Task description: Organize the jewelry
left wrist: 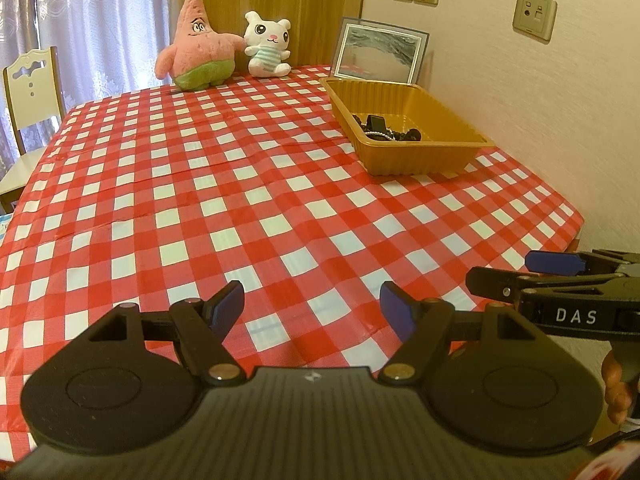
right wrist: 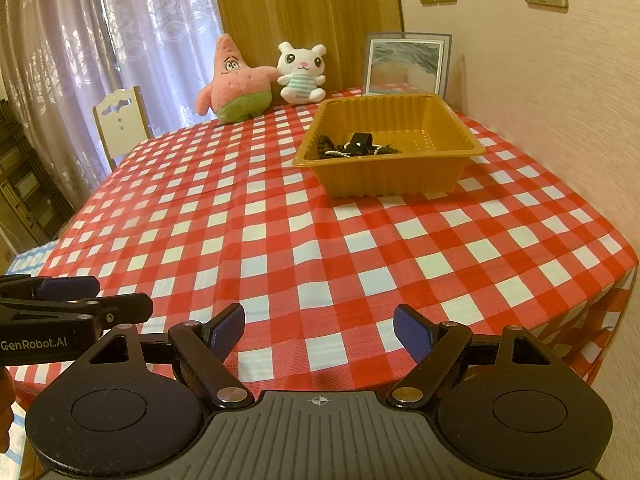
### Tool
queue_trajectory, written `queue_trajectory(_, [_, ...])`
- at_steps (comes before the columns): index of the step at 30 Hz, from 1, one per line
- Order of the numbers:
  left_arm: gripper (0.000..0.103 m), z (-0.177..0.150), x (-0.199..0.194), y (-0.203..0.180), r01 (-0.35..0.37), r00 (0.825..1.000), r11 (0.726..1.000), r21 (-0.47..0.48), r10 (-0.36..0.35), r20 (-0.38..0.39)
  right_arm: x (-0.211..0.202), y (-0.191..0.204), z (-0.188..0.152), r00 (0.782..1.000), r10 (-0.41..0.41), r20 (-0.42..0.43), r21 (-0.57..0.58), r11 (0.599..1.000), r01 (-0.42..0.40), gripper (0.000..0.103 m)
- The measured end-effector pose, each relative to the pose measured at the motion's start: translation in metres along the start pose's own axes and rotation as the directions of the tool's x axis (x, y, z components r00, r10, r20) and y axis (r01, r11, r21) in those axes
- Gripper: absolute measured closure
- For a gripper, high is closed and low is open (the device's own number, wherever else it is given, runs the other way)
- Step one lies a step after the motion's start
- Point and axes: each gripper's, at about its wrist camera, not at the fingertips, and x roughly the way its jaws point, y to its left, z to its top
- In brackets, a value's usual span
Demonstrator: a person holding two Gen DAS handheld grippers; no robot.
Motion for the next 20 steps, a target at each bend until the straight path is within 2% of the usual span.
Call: queue_trajectory(20, [0.029,0.0009,0.0031,0.0007,-0.002,1.000,1.000,-0.005,0.002,-0.003,0.0028,0.0000,-0.0008,1.000,0.000,-0.005,0.001,1.000,0.000,0.022])
